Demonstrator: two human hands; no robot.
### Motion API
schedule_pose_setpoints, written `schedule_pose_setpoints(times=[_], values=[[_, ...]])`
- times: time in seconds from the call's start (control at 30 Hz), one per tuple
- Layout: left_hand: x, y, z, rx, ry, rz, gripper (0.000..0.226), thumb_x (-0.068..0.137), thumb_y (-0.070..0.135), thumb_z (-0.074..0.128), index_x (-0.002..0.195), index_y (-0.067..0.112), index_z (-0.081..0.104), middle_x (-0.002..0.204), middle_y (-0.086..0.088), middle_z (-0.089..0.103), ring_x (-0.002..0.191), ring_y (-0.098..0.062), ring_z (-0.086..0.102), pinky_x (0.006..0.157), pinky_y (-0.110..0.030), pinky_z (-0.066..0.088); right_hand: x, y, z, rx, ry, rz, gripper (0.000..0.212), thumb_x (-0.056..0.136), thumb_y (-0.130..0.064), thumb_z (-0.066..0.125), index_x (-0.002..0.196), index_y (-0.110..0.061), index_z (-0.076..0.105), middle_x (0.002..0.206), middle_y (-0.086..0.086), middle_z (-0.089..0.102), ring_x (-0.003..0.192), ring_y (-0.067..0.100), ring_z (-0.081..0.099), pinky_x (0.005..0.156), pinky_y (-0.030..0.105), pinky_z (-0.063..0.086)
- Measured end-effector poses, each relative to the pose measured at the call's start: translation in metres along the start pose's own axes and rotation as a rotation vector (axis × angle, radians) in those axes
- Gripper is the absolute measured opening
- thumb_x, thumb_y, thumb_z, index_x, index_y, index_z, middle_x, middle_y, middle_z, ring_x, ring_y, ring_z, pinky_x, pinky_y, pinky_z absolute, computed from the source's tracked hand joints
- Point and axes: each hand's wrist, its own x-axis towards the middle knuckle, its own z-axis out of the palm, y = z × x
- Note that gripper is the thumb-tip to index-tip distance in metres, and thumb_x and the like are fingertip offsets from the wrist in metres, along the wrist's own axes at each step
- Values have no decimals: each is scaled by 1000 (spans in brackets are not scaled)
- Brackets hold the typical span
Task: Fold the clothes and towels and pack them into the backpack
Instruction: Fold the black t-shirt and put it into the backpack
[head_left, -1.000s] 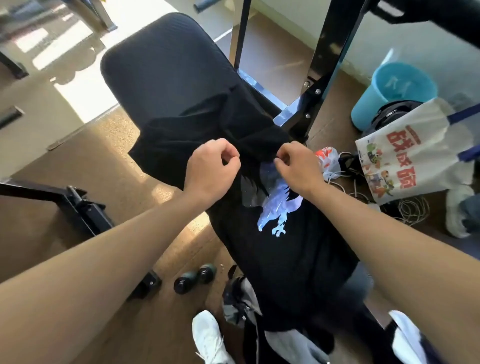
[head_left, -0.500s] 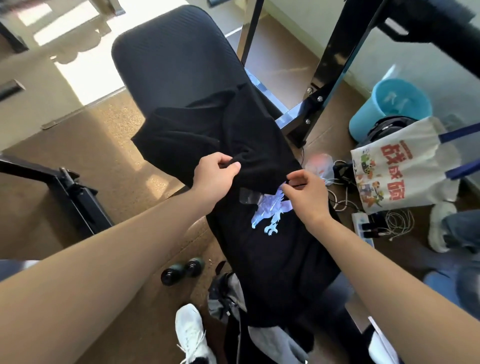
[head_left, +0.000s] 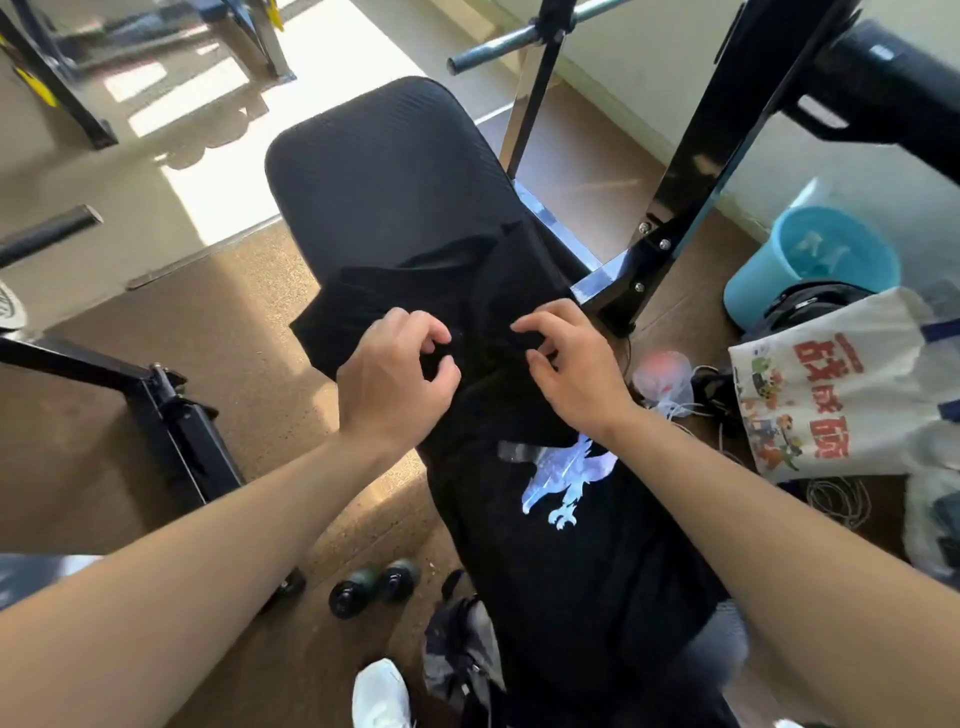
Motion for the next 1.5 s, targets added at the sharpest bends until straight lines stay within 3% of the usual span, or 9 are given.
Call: schedule_pose_setpoints(times=[0.13, 0.33, 0.73, 0.87, 0.97, 1.17, 1.3, 1.43, 1.5], values=[[26, -25, -2, 196, -1, 250, 27, 89, 18, 70, 116, 19, 70, 114, 0, 67, 104, -23, 56, 83, -27, 40, 49, -25, -3, -229, -254, -282, 50, 96, 0, 57, 140, -24, 57, 151, -9, 45, 119, 21, 62, 102, 37, 52], [51, -54, -12, 369, -123, 380, 45, 87, 31, 70, 130, 20, 65, 133, 0, 59, 113, -30, 51, 88, -46, 46, 102, -22, -38, -569, -447, -294, 29, 87, -4, 56, 111, -17, 67, 107, 1, 54, 92, 27, 58, 75, 39, 45], [54, -49, -10, 455, -31, 261, 45, 91, 40, 66, 134, 29, 62, 145, -1, 48, 115, -33, 43, 87, -45, 39, 161, -9, -64, -822, -87, -39, 29, 88, 3, 51, 110, -7, 68, 109, 16, 57, 98, 40, 59, 78, 44, 51], [58, -45, -11, 460, 16, 162, 50, 90, 41, 66, 137, 26, 57, 147, -3, 45, 117, -34, 44, 89, -49, 39, 153, -1, -59, -695, -70, 7, 44, 88, 6, 49, 125, -11, 66, 125, 14, 59, 116, 38, 55, 97, 47, 49], [61, -39, -9, 433, 45, 97, 59, 85, 40, 70, 140, 24, 54, 145, -8, 43, 119, -35, 42, 93, -49, 39, 132, -1, -60, -547, -171, -185, 46, 84, 2, 57, 124, -17, 70, 137, 6, 56, 127, 33, 47, 109, 44, 41], [70, -41, -10, 433, 39, 74, 70, 81, 45, 72, 143, 24, 49, 140, -11, 42, 117, -36, 42, 92, -51, 42, 140, -9, -46, -314, -72, 26, 48, 85, -37, 75, 127, -19, 61, 123, 1, 55, 111, 19, 52, 96, 35, 47], [69, -45, -11, 445, 34, 103, 72, 81, 47, 72, 145, 24, 49, 140, -11, 43, 116, -35, 42, 91, -50, 44, 162, -15, -48, -418, -101, 96, 19, 91, -12, 64, 108, -19, 70, 112, 7, 65, 105, 30, 60, 89, 40, 51], [69, -46, -15, 444, 28, 108, 73, 81, 49, 72, 147, 25, 49, 141, -10, 43, 117, -34, 42, 92, -50, 44, 181, -25, -54, -425, 74, 211, 18, 98, -22, 59, 106, -18, 74, 112, 7, 68, 100, 28, 63, 85, 35, 50], [69, -45, -16, 439, 25, 103, 73, 82, 50, 71, 147, 27, 48, 141, -9, 43, 118, -34, 42, 92, -50, 43, 189, -27, -54, -201, 122, 336, 15, 99, -21, 59, 98, -16, 73, 101, 9, 74, 84, 23, 68, 74, 30, 54]])
